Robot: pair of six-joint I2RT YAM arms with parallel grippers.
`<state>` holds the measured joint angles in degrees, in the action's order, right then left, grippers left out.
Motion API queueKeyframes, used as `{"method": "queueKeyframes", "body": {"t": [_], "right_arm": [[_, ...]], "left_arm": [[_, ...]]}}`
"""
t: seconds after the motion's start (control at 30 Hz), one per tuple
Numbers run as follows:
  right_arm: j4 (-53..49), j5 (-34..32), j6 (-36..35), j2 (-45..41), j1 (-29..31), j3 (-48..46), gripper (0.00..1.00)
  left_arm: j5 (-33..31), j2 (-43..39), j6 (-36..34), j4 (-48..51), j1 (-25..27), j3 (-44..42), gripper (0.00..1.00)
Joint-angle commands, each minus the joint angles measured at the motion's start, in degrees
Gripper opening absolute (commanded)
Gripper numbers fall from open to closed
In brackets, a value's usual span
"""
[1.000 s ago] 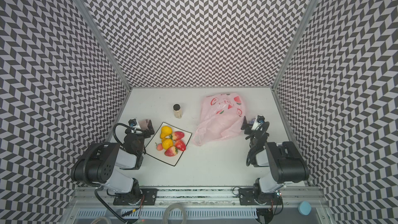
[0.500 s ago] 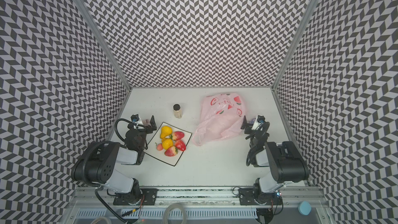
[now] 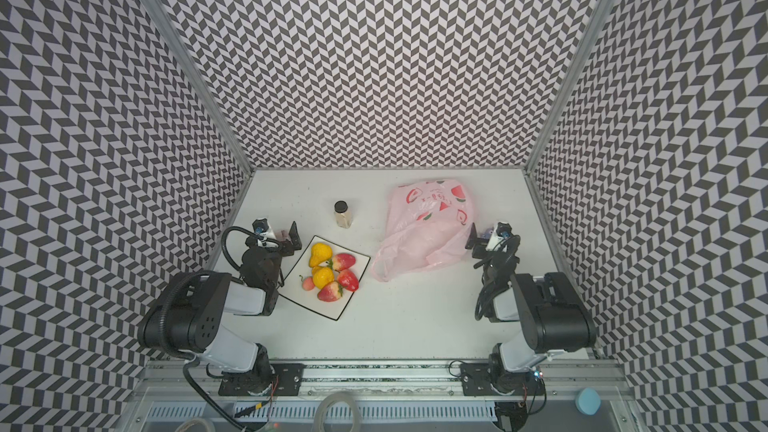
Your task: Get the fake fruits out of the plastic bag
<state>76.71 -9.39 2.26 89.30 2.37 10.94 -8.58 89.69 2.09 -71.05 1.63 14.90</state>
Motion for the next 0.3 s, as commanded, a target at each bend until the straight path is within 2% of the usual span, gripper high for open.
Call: {"method": "queueKeyframes", "body": {"t": [0.0, 0.27], "right_arm": [[2.1, -1.0, -1.3, 0.5, 0.5, 0.7, 0.99], [1.6, -0.9, -1.6, 0.4, 0.8, 1.0, 1.0]], "left_arm": [[0.1, -0.4, -1.1, -1.5, 0.3, -0.7, 1.0], [0.1, -0.4, -1.1, -1.5, 0.3, -0.6, 1.0]]}}
